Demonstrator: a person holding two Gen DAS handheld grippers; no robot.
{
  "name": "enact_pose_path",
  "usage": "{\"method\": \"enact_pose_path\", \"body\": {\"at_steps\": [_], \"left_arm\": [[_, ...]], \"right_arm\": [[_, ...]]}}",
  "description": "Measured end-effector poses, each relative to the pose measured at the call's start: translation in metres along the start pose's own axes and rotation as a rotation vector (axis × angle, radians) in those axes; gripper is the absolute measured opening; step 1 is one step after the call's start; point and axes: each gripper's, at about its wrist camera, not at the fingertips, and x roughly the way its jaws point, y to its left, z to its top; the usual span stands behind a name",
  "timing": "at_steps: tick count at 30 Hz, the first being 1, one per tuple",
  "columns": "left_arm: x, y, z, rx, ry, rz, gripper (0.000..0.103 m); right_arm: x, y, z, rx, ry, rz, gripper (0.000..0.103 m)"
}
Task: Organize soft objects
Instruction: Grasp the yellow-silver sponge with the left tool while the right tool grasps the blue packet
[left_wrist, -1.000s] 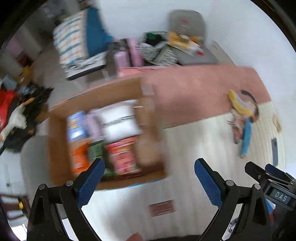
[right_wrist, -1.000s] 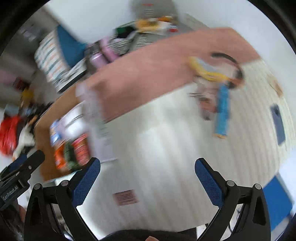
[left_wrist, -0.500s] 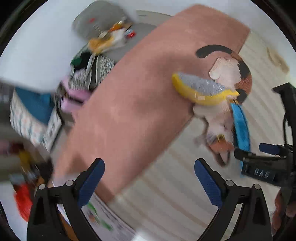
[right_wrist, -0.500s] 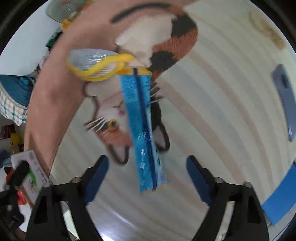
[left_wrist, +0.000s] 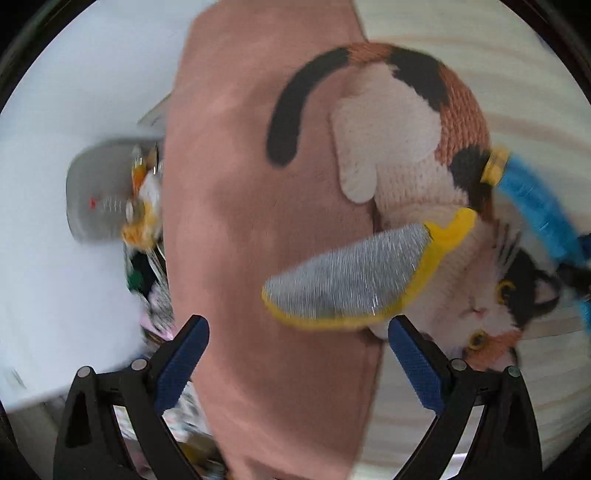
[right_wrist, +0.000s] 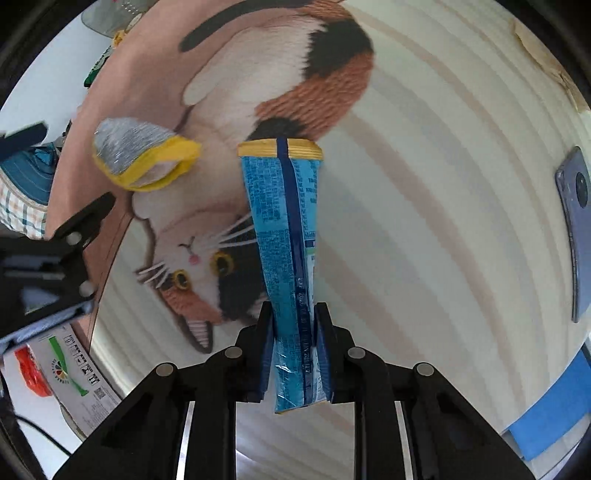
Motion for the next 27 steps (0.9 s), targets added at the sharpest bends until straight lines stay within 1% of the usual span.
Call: {"method": "enact_pose_path", "body": {"at_steps": [2, 3, 4, 5, 6, 8, 12, 13, 15, 16, 17, 18, 19, 20, 22, 23, 24, 25, 27], "left_arm": [[0.012, -0.009, 0.007, 0.064, 0.028, -0.009, 0.099], [0.018, -0.013, 0.008, 0.082, 0.042, -0.019, 0.094], [0.023, -0.016, 0.008, 0.091, 0.055, -0.050, 0.086], [0.021, -0.015, 0.007, 0.067, 0.039, -0.084, 0.076], [0.020, -0.012, 0.007, 0.032, 0.041, -0.108, 0.071], [0.022, -0.004, 0.001, -0.060, 0.066, -0.166, 0.068], [0.019, 0.010, -0.021, -0.276, 0.095, -0.326, 0.067], [0.019, 0.013, -0.033, -0.376, 0.114, -0.417, 0.067], [0.021, 0.018, -0.051, -0.544, 0.164, -0.553, 0.066], [0.022, 0.018, -0.059, -0.605, 0.184, -0.610, 0.067], [0.026, 0.016, -0.069, -0.676, 0.228, -0.674, 0.067], [0.028, 0.014, -0.074, -0.716, 0.252, -0.716, 0.067], [0.031, 0.012, -0.081, -0.768, 0.269, -0.778, 0.067], [0.034, 0.009, -0.086, -0.795, 0.279, -0.791, 0.067], [0.033, 0.005, -0.087, -0.803, 0.267, -0.771, 0.069], [0.032, 0.003, -0.085, -0.790, 0.258, -0.753, 0.070], [0.031, 0.003, -0.083, -0.772, 0.253, -0.737, 0.071], [0.029, -0.001, -0.078, -0.728, 0.247, -0.709, 0.071], [0.027, -0.008, -0.064, -0.631, 0.242, -0.637, 0.073]], "right_arm": [[-0.001, -0.009, 0.003, 0.013, 0.008, 0.008, 0.022], [-0.001, -0.011, 0.006, 0.020, 0.012, 0.013, 0.022], [-0.001, -0.011, 0.006, 0.019, 0.012, 0.011, 0.023], [-0.002, -0.012, 0.007, 0.020, 0.010, 0.005, 0.022], [-0.003, -0.012, 0.007, 0.019, 0.008, 0.000, 0.022], [-0.002, -0.013, 0.007, 0.013, 0.010, -0.002, 0.022], [0.005, -0.005, 0.000, -0.004, 0.025, 0.002, 0.022], [0.005, -0.004, -0.001, -0.010, 0.030, 0.004, 0.022], [0.011, 0.003, -0.003, -0.044, 0.050, 0.010, 0.022], [0.012, 0.007, -0.004, -0.059, 0.057, 0.008, 0.022], [0.015, 0.012, -0.005, -0.084, 0.066, 0.001, 0.022], [0.016, 0.016, -0.007, -0.103, 0.071, -0.005, 0.022], [0.018, 0.020, -0.008, -0.118, 0.074, -0.014, 0.022], [0.019, 0.023, -0.008, -0.126, 0.077, -0.022, 0.022], [0.022, 0.031, -0.008, -0.150, 0.085, -0.052, 0.022], [0.023, 0.034, -0.007, -0.151, 0.082, -0.061, 0.024], [0.023, 0.037, -0.007, -0.151, 0.082, -0.066, 0.027], [0.024, 0.039, -0.007, -0.152, 0.084, -0.066, 0.029], [0.026, 0.045, -0.008, -0.146, 0.091, -0.046, 0.042]]}}
